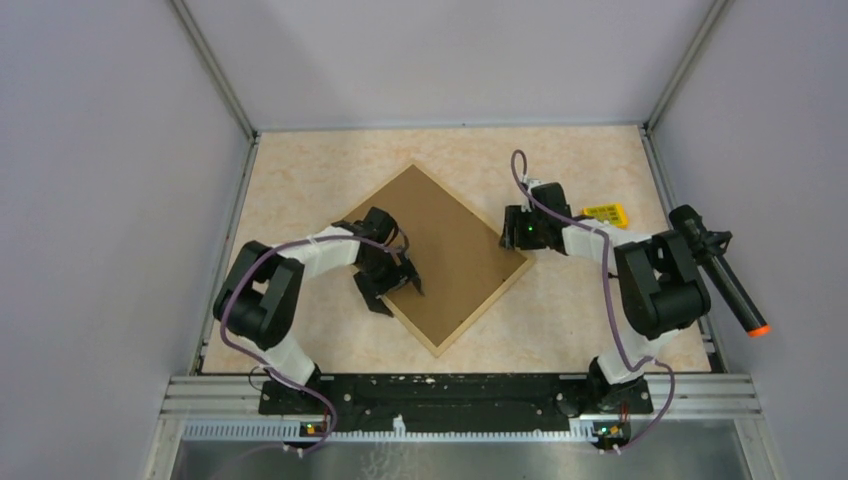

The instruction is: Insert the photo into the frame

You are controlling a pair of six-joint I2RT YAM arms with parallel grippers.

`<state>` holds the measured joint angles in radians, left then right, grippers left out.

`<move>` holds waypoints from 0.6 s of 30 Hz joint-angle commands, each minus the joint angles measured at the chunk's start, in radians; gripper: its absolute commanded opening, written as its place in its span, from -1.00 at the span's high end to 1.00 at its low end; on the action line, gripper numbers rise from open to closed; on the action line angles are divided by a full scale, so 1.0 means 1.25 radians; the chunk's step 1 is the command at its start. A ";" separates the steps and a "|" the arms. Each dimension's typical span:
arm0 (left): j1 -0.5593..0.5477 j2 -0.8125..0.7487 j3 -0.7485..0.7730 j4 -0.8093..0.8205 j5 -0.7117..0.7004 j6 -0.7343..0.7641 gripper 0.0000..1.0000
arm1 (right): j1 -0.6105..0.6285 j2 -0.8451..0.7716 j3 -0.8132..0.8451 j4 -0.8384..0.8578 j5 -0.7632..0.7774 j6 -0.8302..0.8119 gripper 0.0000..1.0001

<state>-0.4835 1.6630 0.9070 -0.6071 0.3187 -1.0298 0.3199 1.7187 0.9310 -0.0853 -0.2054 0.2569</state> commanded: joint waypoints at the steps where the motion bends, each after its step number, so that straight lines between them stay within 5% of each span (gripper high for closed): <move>1: 0.005 0.134 0.051 0.288 -0.140 0.172 -0.82 | 0.162 -0.076 -0.123 -0.025 -0.244 0.168 -0.08; 8: 0.021 0.212 0.152 0.286 -0.123 0.253 -0.87 | 0.207 -0.168 -0.252 0.151 -0.341 0.314 -0.08; 18: 0.067 0.282 0.310 0.286 -0.040 0.337 -0.89 | 0.223 -0.267 -0.310 0.092 -0.315 0.324 -0.08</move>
<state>-0.3878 1.9038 1.1854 -0.9657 0.2497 -0.6514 0.4625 1.4307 0.5877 0.0532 -0.1360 0.4808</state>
